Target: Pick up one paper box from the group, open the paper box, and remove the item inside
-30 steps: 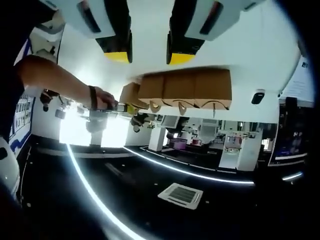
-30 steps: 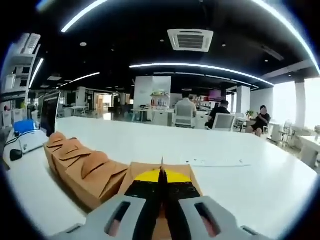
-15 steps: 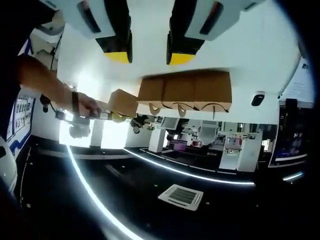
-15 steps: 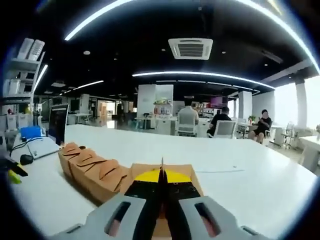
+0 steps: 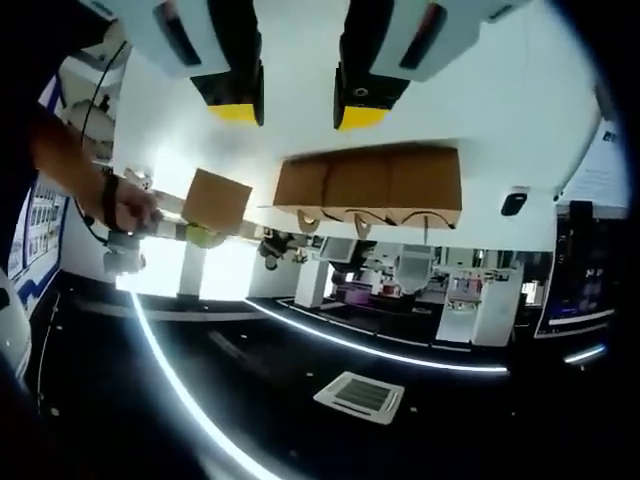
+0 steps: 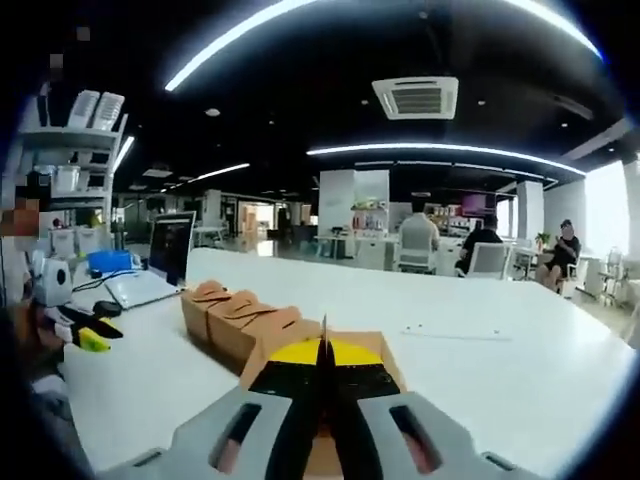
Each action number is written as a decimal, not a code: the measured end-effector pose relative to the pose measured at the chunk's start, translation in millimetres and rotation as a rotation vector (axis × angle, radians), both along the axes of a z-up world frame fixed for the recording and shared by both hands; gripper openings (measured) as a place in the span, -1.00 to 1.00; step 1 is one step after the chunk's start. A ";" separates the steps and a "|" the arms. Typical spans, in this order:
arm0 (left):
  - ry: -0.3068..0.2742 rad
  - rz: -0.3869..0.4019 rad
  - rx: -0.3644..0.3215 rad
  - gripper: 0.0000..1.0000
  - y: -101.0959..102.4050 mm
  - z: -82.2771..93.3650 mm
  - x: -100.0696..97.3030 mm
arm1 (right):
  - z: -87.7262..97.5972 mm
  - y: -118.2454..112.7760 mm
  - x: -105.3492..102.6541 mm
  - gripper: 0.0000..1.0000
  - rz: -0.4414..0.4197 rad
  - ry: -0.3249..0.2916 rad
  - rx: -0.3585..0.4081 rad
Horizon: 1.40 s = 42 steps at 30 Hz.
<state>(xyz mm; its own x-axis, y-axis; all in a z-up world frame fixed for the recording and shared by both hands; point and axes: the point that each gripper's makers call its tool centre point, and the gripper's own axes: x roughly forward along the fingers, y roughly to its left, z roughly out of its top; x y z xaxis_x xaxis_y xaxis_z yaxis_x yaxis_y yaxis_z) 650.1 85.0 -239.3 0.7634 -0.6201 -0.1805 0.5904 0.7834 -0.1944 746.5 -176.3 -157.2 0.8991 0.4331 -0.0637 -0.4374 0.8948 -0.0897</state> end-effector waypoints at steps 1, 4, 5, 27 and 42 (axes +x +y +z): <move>-0.002 -0.004 -0.001 -0.40 -1.3 1.2 0.1 | 0.2 3.6 -5.0 -0.95 0.020 -0.009 -0.008; -0.010 -0.023 0.007 -0.40 -5.5 3.1 -1.6 | 0.4 13.7 -16.7 -0.95 0.084 -0.007 -0.008; -0.010 -0.032 0.010 -0.40 -7.1 3.0 -2.8 | -0.7 16.4 -20.8 -0.95 0.101 -0.005 -0.019; 0.008 -0.023 0.018 -0.40 -6.3 -6.2 -17.6 | -35.6 126.4 -41.9 -0.95 0.679 0.051 -0.124; 0.032 -0.017 0.012 -0.40 -8.6 -15.7 -16.2 | -45.1 164.3 -64.2 -0.95 1.041 0.068 -0.086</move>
<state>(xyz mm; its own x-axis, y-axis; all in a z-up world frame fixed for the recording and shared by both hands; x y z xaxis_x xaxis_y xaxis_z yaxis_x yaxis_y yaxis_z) 633.8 76.4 -255.0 0.7466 -0.6306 -0.2122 0.5970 0.7757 -0.2046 682.3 -11.9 -202.3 0.0775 0.9829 -0.1669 -0.9946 0.0646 -0.0815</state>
